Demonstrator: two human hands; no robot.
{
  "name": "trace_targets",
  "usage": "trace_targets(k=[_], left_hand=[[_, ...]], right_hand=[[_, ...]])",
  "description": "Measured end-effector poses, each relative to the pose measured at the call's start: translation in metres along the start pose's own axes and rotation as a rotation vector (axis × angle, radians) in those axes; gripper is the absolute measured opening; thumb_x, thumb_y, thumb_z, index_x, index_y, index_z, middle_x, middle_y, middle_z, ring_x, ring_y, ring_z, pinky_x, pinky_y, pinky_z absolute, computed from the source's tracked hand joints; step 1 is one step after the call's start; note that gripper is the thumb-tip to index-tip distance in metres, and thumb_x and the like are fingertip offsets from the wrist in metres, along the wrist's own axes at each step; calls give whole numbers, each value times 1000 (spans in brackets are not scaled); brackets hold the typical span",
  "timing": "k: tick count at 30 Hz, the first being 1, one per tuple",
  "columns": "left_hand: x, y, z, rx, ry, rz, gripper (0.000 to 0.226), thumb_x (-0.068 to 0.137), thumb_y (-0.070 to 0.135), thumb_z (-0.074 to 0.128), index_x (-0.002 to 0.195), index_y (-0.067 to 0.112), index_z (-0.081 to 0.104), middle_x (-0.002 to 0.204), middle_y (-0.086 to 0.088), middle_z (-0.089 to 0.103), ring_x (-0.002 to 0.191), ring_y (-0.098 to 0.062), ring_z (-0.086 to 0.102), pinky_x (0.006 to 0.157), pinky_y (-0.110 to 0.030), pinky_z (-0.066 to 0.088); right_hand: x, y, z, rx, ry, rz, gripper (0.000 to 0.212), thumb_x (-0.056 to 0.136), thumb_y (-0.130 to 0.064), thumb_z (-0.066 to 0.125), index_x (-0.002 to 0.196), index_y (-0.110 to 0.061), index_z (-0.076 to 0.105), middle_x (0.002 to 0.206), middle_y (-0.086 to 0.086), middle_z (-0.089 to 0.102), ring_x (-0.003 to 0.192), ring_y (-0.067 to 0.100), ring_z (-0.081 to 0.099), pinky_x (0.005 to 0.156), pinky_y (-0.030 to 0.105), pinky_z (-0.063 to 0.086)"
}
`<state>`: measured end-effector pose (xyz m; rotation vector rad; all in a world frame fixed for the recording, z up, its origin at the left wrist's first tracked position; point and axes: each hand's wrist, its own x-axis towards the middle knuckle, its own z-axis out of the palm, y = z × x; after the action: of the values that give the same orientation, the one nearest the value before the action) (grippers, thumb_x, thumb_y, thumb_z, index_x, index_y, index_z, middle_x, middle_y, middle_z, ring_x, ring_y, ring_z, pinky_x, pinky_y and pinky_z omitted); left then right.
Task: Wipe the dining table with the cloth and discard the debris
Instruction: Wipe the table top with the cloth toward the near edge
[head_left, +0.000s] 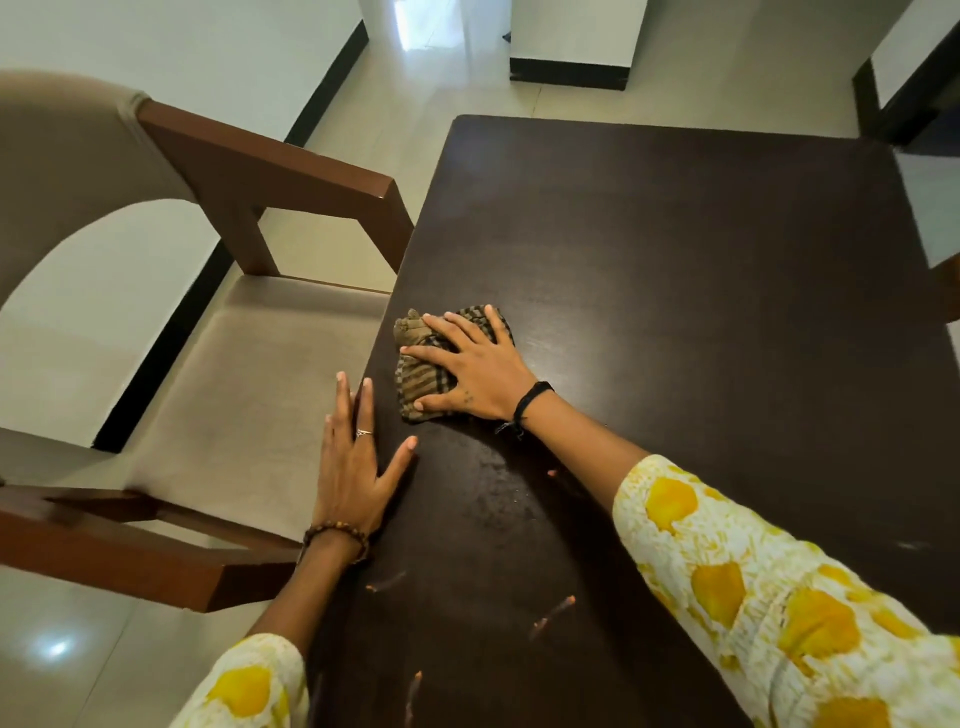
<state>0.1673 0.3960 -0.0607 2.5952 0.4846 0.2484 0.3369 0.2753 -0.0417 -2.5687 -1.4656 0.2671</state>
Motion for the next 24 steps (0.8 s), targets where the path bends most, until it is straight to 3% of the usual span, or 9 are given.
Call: trace_targets(k=[4,9,15,24], left_hand=[[-9,8,1,170,-115,57,80,84,71,18,147,23,9,154,-2,-5,140,-13,1,113,-46,8],[-32,68,18,180,-288,249,73,87,64,28,147,25,13,155,4,5,141,-14,6,115,-40,-4],[-63,185,68,114,-355,404,76,88,64,33,147,23,12,155,0,10,142,-12,1,113,-44,-2],[-99,259,120,281,-401,505,82,84,72,27,147,20,15,153,-3,16,141,-17,8,111,-49,3]], right_hand=[[-37,30,-5,26,-11,14,67,83,-67,41,142,-42,23,157,-3,8,144,19,3,110,54,-12],[-95,76,-13,9,-6,39,67,83,-67,41,142,-43,22,157,-3,8,144,19,3,112,56,-8],[-178,132,-22,-5,8,145,80,69,-77,14,141,-45,23,156,-4,10,143,19,7,111,56,-7],[-291,205,-37,37,37,345,78,70,-78,17,141,-46,22,156,-3,10,143,19,6,111,53,-10]])
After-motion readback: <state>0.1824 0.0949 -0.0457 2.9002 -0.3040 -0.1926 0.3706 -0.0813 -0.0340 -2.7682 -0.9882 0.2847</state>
